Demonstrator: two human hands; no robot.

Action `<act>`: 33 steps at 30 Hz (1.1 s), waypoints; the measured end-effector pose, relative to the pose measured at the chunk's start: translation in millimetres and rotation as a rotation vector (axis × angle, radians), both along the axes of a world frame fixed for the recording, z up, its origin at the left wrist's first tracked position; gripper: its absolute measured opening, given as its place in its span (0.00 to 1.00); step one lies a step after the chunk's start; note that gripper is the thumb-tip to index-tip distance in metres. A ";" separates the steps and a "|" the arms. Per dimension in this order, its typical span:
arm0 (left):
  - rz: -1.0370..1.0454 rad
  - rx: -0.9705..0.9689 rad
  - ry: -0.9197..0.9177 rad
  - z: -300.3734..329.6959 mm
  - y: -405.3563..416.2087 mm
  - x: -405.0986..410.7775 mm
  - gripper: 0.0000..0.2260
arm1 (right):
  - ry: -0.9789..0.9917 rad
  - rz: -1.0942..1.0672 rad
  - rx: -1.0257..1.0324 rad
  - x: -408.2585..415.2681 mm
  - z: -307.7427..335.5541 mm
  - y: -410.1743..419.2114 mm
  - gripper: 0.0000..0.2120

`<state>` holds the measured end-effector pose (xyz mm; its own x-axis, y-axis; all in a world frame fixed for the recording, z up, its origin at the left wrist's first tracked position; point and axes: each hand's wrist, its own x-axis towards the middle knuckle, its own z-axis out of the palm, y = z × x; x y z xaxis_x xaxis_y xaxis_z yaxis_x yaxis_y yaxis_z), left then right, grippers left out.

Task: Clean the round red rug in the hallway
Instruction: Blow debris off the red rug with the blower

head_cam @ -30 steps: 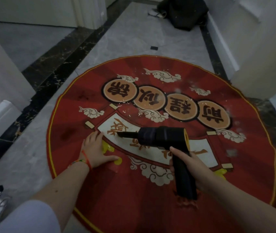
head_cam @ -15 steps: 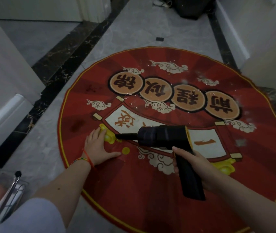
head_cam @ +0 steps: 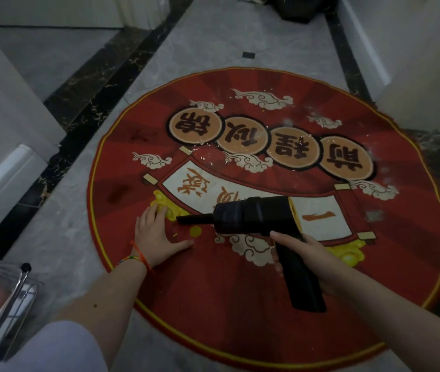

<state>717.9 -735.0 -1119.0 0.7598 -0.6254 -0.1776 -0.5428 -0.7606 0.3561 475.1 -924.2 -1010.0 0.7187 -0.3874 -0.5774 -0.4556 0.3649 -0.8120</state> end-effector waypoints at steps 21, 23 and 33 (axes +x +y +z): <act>0.116 -0.088 -0.039 -6.4 20.1 -13.9 0.60 | 0.097 0.061 0.074 -12.4 0.9 -14.7 0.15; 0.112 -0.084 -0.043 -6.1 19.3 -13.2 0.61 | 0.115 0.054 0.078 -18.9 1.6 -17.3 0.16; 0.102 -0.073 -0.034 -7.5 -2.6 -13.1 0.58 | -0.016 -0.224 -0.004 9.9 -8.8 3.0 0.17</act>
<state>704.8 -737.6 -1126.5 0.8248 -0.5551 -0.1077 -0.4769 -0.7852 0.3950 485.0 -921.2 -1018.8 0.6239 -0.5401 -0.5648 -0.3505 0.4525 -0.8200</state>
